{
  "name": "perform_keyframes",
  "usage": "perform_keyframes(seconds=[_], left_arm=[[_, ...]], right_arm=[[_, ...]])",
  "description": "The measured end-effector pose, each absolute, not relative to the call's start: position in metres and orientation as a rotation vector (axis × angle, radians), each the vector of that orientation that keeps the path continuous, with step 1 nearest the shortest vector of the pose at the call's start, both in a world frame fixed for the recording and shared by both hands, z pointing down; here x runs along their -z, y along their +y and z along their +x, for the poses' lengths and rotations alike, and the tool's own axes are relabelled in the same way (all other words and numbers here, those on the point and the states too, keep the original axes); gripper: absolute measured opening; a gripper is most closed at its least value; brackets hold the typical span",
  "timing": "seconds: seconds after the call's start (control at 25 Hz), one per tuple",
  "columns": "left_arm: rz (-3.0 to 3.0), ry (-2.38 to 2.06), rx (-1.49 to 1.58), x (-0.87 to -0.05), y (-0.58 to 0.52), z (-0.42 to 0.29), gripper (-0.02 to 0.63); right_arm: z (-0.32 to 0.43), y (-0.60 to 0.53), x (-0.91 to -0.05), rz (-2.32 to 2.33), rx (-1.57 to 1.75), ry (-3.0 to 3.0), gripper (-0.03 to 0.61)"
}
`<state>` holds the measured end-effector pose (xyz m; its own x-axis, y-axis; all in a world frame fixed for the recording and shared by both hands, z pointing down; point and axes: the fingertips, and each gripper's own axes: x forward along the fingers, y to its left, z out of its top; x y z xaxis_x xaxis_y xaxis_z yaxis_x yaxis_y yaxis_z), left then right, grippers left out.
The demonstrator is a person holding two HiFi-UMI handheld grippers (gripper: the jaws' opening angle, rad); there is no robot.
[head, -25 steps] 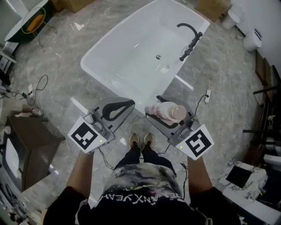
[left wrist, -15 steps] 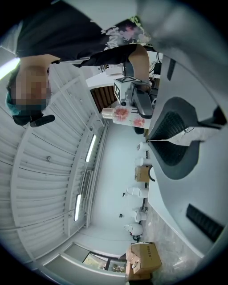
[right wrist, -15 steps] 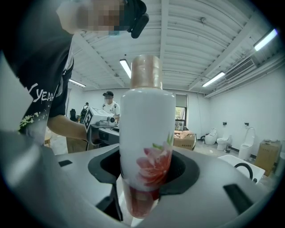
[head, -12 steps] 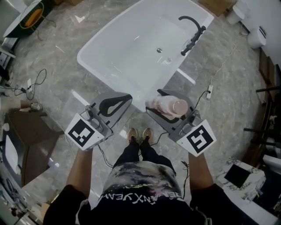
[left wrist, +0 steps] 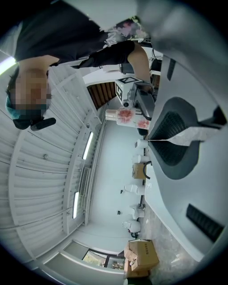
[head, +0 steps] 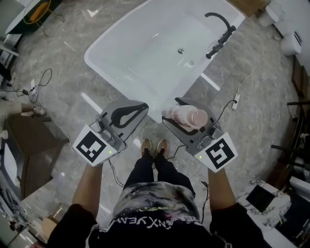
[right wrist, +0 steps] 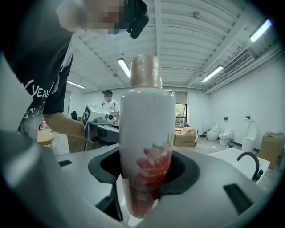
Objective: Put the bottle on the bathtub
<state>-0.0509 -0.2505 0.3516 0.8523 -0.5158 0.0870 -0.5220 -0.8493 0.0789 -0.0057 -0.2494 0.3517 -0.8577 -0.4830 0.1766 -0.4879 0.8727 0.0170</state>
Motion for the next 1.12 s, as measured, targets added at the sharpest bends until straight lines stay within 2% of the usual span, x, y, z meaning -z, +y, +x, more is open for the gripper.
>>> perform_keyframes(seconds=[1.12], left_arm=[[2.888,-0.869,-0.112,-0.495,-0.253,-0.042,0.023]], right_arm=[[-0.01,-0.26,-0.522,0.698,-0.004,-2.827,0.227]])
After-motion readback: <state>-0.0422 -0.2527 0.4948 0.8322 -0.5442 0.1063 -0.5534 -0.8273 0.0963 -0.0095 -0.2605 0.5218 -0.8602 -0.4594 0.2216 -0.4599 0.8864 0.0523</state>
